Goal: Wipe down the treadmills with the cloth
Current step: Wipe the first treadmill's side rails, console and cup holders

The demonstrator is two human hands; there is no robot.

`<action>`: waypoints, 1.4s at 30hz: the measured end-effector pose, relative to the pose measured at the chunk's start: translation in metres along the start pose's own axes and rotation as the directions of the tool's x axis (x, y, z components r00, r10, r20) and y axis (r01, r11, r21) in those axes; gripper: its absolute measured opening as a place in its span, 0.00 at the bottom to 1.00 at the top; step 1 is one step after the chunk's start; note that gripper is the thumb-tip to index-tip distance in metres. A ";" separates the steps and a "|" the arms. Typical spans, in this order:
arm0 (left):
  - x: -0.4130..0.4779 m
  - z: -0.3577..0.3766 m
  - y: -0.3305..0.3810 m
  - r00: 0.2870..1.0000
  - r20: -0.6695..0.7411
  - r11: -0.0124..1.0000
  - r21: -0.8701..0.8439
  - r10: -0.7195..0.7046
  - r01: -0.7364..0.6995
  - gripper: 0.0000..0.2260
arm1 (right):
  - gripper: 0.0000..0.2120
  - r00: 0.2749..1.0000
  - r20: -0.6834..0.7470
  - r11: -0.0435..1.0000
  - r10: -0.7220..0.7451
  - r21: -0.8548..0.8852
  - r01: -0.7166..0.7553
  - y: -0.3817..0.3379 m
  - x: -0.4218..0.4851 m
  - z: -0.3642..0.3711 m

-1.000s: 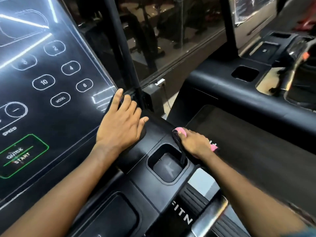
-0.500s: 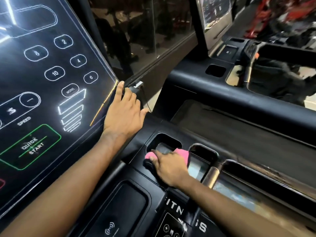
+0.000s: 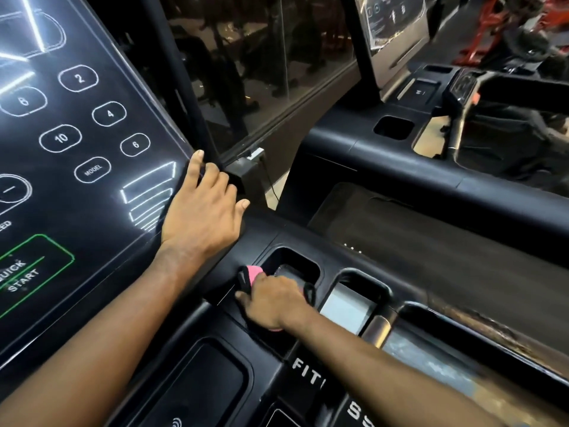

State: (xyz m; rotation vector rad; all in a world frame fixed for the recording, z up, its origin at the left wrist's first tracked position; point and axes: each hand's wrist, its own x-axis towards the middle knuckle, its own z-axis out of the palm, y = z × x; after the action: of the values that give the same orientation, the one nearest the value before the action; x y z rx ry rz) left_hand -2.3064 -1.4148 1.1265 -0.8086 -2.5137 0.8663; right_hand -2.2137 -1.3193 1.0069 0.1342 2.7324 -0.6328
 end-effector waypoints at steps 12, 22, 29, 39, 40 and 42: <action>0.000 0.005 0.003 0.998 -0.067 1.000 0.000 -0.014 0.014 0.25 | 0.52 0.981 0.044 0.891 0.191 0.413 -0.192 -0.008 0.023 0.012; 0.019 -0.006 -0.031 0.971 -0.135 0.980 0.030 0.198 -0.196 0.23 | 0.46 0.965 0.252 0.931 0.065 0.332 -0.150 0.017 0.011 -0.001; 0.019 -0.005 -0.026 0.976 -0.082 0.976 0.096 0.202 -0.194 0.28 | 0.59 0.956 0.185 0.666 0.227 0.687 -0.291 -0.005 0.042 0.010; 0.019 -0.005 -0.027 0.977 -0.139 0.984 0.090 0.165 -0.153 0.30 | 0.42 0.982 0.188 0.955 -0.025 0.296 -0.032 0.026 0.016 0.010; 0.018 -0.004 -0.027 0.976 -0.142 0.984 0.087 0.167 -0.155 0.30 | 0.39 0.977 0.207 0.964 -0.048 0.265 -0.008 0.029 0.015 0.008; 0.019 -0.001 -0.027 0.976 -0.144 0.985 0.081 0.164 -0.153 0.31 | 0.39 0.970 0.233 0.970 -0.073 0.244 0.014 0.030 0.014 0.002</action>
State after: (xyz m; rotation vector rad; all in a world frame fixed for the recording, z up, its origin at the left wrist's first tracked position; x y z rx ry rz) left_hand -2.3313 -1.4197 1.1472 -1.0230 -2.3004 0.9020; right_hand -2.2210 -1.2937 0.9879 0.0502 2.4237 -0.9293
